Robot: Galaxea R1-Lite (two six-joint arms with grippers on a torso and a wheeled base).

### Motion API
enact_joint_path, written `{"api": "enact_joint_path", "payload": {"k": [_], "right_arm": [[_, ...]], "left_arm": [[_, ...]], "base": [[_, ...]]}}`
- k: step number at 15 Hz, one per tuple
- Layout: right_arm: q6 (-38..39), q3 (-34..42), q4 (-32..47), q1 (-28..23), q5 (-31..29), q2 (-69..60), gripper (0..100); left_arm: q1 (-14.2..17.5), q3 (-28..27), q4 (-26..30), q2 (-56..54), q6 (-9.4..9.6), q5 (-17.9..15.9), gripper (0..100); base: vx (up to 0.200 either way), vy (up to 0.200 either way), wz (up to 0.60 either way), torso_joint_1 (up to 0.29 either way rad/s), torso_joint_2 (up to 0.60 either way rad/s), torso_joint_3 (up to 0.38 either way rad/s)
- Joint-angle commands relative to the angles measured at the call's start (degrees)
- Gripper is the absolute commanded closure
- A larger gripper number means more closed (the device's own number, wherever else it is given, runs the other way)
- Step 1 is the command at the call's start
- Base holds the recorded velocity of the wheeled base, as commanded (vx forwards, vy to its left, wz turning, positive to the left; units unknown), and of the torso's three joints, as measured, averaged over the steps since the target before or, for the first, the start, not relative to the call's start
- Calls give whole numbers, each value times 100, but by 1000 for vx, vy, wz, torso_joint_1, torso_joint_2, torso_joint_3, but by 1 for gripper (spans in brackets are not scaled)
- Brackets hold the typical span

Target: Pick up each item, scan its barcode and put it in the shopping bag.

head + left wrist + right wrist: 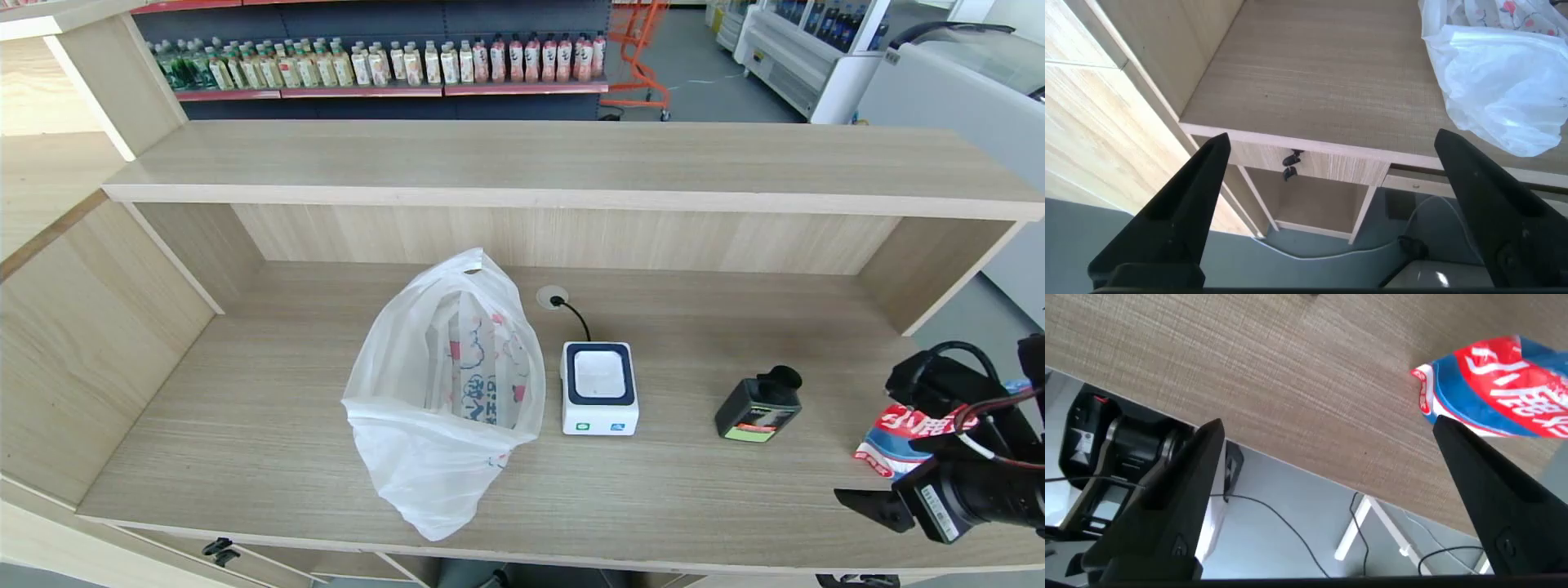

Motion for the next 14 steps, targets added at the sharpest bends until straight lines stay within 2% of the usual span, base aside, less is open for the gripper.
{"api": "enact_joint_path", "payload": {"k": [1,3,8,14], "right_arm": [[-74,-60,-292,57,32,686,0],[-197,-87,-942,189,85,1152,0],[-548,-210,-1707,259,102,1767,0],[-548,-755,-1927,576,199,2365,0]], "left_arm": [[1,0,1,6,-1,3,0],[1,0,1,-2,-1,3,0],[1,0,1,-2,-1,3,0],[1,0,1,-2,-1,3,0]], "base": [[0,0,0,0,0,0],[0,0,0,0,0,0],[0,0,0,0,0,0],[0,0,0,0,0,0]]}}
